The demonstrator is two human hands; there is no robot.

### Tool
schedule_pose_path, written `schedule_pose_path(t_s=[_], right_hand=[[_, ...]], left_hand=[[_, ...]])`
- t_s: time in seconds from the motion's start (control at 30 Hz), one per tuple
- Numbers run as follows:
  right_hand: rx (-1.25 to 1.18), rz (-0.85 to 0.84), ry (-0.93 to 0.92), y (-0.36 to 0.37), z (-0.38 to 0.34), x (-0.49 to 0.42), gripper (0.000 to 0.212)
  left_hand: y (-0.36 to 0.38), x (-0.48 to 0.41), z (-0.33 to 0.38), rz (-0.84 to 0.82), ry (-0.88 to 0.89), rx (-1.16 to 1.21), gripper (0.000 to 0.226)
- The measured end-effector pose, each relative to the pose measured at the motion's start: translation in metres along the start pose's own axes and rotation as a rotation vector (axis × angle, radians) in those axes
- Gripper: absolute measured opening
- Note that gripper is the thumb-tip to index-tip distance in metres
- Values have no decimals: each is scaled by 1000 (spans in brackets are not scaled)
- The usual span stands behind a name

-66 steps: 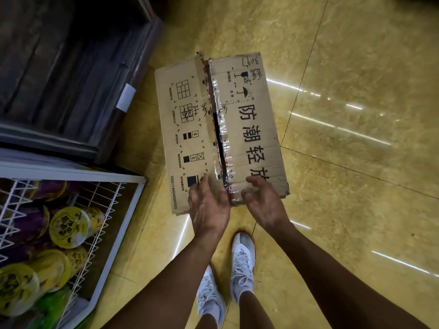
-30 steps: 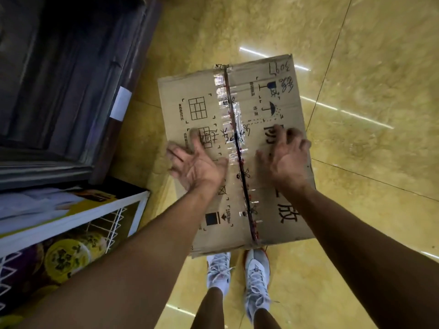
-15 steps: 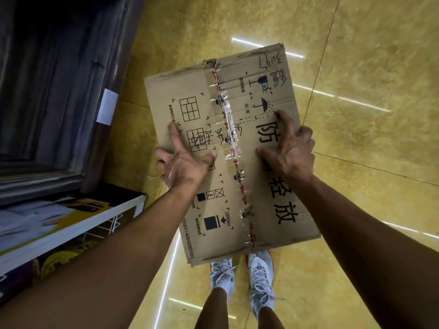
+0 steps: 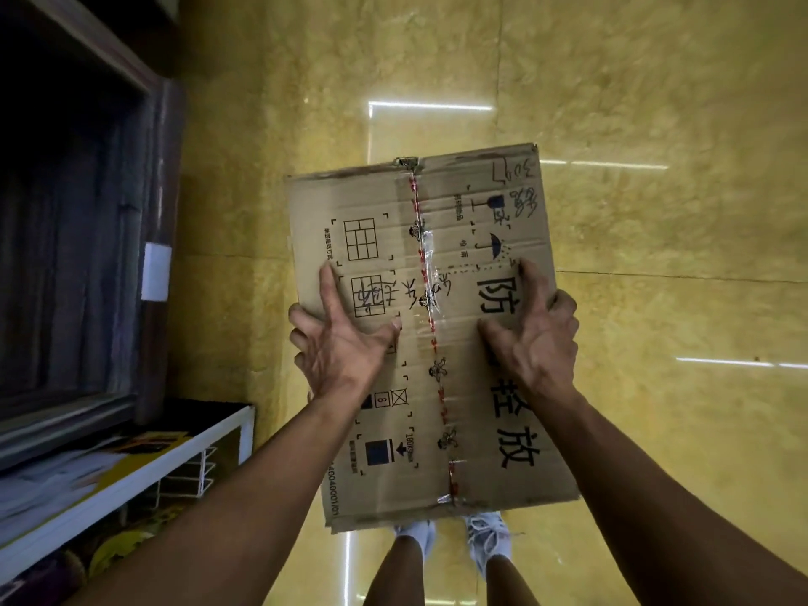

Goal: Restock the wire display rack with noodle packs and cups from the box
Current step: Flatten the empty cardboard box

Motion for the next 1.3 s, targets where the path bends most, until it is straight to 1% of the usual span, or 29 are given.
schedule_pose_path(t_s=[0.17,0.4,0.47,0.5,0.57,0.6,0.8,0.9,1.1,1.3], right_hand=[[-52,65,80,-46,23,10,90],[-142,198,217,-116,80,36,91],[-140,205,257,-122,91,43,92],[-205,256,324,-162,126,58,92],[-181,248,324,-158,130,61,92],[-198,261,344,-165,140,64,92],[-266,338,467,-219,220,87,86],[-308,360,519,-247,262,103,88],[-397,455,686,-299,352,147,88],[-511,558,841,-340,434,194,92]], left_hand=[[1,22,50,-28,104,-57,120],[25,72,126,-37,302,-126,116],[27,83,134,-52,327,-111,115],[50,118,173,-56,414,-162,115],[47,120,173,-72,393,-157,115],[54,130,183,-65,416,-168,114],[108,203,236,-71,531,-236,113],[137,241,264,-84,597,-277,113],[202,327,326,-143,808,-342,105],[269,409,373,-200,979,-434,106]])
Point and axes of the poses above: each hand's wrist, its own x-axis away from the middle knuckle, its own y-axis out of the palm, z = x × y, the point moved 2 cm from there along -x, towards the middle knuckle, and after that the axes turned 5 degrees about -x, right-handed, at the moved point
